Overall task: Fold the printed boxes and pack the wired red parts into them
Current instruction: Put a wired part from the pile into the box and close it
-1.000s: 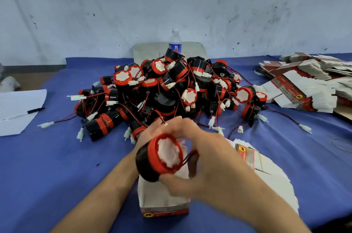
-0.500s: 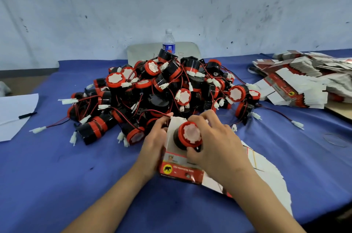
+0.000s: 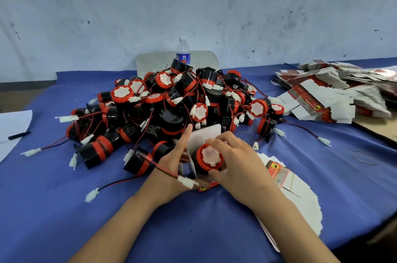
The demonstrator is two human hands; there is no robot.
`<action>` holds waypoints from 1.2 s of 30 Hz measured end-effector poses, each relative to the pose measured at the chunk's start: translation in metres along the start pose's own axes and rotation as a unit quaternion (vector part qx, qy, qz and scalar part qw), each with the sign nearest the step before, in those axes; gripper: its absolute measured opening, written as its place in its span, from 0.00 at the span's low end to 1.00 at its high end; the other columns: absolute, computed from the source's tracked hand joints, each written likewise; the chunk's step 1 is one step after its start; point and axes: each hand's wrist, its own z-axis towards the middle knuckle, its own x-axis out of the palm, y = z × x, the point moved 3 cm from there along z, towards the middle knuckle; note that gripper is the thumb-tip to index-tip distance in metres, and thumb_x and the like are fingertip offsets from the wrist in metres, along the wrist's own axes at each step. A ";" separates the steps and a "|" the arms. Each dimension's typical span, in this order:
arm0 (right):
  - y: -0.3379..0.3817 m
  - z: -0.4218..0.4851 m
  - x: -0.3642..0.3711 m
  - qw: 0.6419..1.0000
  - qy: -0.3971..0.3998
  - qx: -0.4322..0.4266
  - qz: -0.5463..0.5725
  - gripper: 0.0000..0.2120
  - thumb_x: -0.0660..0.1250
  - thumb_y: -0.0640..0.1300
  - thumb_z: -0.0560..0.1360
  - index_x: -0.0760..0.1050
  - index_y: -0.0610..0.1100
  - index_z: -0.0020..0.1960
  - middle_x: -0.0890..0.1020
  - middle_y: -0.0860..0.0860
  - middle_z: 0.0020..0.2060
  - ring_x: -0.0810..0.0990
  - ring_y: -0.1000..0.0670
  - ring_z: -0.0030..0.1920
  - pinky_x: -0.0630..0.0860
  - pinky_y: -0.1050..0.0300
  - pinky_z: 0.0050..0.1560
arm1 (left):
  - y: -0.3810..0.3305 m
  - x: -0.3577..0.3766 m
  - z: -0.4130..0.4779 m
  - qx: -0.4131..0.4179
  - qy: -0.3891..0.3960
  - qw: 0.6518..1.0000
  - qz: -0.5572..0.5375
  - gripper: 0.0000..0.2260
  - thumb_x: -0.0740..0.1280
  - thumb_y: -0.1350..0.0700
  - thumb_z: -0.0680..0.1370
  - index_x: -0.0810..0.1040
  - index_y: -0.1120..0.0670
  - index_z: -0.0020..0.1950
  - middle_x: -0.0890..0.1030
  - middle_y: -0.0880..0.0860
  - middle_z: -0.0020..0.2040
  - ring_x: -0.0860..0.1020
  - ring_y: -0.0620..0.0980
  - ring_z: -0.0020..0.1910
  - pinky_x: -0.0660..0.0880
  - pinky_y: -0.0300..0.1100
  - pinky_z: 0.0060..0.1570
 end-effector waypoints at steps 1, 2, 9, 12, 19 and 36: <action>-0.001 0.001 0.003 1.000 0.014 0.006 -0.004 0.27 0.68 0.46 0.73 0.66 0.54 0.71 0.67 0.56 0.64 0.70 0.49 0.59 0.59 0.56 0.68 | -0.002 0.000 -0.004 0.040 0.003 0.999 0.032 0.24 0.68 0.55 0.79 0.65 0.55 0.74 0.83 0.40 0.45 0.79 0.35 0.55 0.75 0.28 0.43; -0.002 0.002 0.006 0.999 0.032 0.013 -0.001 0.26 0.67 0.45 0.74 0.66 0.53 0.71 0.68 0.57 0.65 0.70 0.49 0.60 0.55 0.55 0.71 | -0.010 0.002 -0.009 0.075 0.021 0.996 0.044 0.24 0.70 0.57 0.77 0.68 0.52 0.72 0.81 0.39 0.52 0.76 0.31 0.57 0.73 0.25 0.46; -0.004 0.014 0.016 0.993 0.113 0.030 0.023 0.10 0.62 0.39 0.77 0.81 0.47 0.51 0.81 0.52 0.50 0.74 0.48 0.53 0.60 0.51 0.69 | -0.029 0.000 -0.018 0.127 0.012 0.986 0.103 0.14 0.78 0.56 0.68 0.82 0.57 0.52 0.60 0.57 0.74 0.72 0.30 0.60 0.69 0.27 0.59; -0.005 0.011 0.018 0.991 0.119 0.027 0.059 0.14 0.61 0.36 0.76 0.80 0.47 0.56 0.80 0.54 0.56 0.74 0.50 0.58 0.63 0.49 0.69 | -0.026 0.007 -0.019 0.099 -0.009 0.981 0.164 0.11 0.77 0.58 0.71 0.83 0.59 0.51 0.59 0.62 0.75 0.77 0.43 0.58 0.73 0.36 0.57; -0.013 0.005 -0.007 0.989 -0.034 0.099 0.107 0.18 0.61 0.30 0.75 0.75 0.44 0.62 0.71 0.49 0.63 0.76 0.49 0.53 0.71 0.60 0.50 | -0.020 0.019 -0.009 0.012 -0.008 0.982 0.191 0.32 0.68 0.60 0.77 0.54 0.66 0.76 0.60 0.59 0.76 0.65 0.53 0.73 0.51 0.15 0.54; -0.053 -0.023 -0.039 0.937 -0.036 0.299 0.179 0.06 0.70 0.36 0.73 0.77 0.44 0.39 0.80 0.48 0.28 0.77 0.56 0.21 0.72 0.68 0.23 | -0.032 0.016 -0.019 0.101 -0.058 0.978 0.170 0.03 0.74 0.64 0.72 0.81 0.60 0.41 0.63 0.63 0.74 0.75 0.60 0.64 0.72 0.44 0.60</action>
